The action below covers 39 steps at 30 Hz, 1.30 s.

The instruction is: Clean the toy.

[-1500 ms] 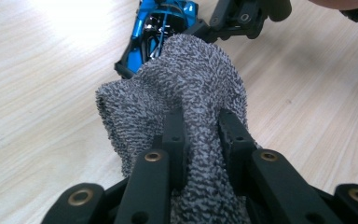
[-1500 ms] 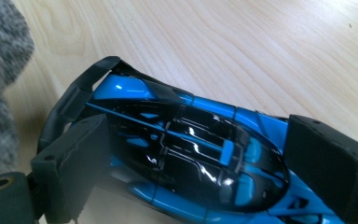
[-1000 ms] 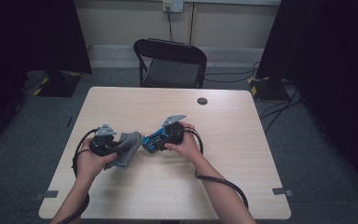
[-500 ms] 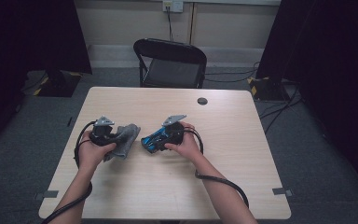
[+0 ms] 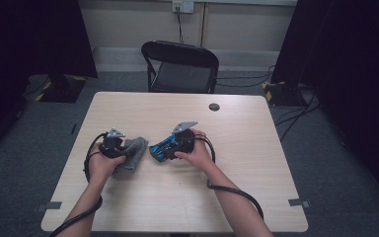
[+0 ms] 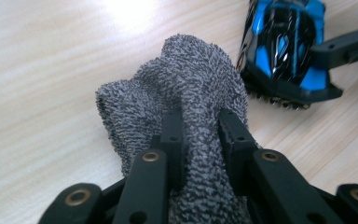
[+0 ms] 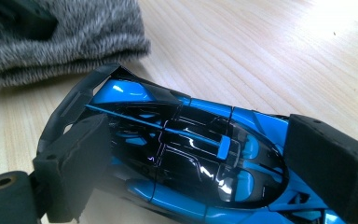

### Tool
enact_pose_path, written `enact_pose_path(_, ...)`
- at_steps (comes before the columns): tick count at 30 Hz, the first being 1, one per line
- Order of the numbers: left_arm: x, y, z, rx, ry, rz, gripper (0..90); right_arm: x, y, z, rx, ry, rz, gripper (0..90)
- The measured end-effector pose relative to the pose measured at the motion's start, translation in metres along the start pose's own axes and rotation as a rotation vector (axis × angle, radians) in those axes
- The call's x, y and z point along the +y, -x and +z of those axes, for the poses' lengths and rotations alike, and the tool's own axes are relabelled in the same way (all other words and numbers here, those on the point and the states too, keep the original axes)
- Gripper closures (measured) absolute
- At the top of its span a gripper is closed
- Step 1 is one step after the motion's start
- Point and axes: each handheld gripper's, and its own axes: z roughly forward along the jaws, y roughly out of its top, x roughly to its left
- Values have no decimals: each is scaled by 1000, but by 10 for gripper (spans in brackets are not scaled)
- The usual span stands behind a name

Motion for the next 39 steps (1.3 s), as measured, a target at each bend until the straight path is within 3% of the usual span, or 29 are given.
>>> enact_pose_path(6, -6, 2, 1, 10, 6, 10, 676, 0, 0, 0, 1, 2, 0, 75)
enact_pose_path(11, -8, 2, -8, 29, 47, -8, 532, 0, 0, 0, 1, -2, -2, 76)
enact_pose_path(15, -11, 2, -15, 31, 60, -40, 519, 1, 0, 0, 1, -6, 0, 76)
enact_pose_path(20, -17, 3, -18, 39, 50, -40, 483, 0, 0, 0, -2, -1, 1, 75)
enact_pose_path(27, -22, 6, -20, 31, 37, -47, 483, 1, 0, 0, -2, -7, 3, 75)
enact_pose_path(36, -31, 5, -10, 22, -1, -54, 524, -1, 0, 0, -5, 8, 3, 75)
enact_pose_path(39, -32, 6, -8, 28, -12, -42, 619, -1, 0, 0, -5, 6, 3, 76)
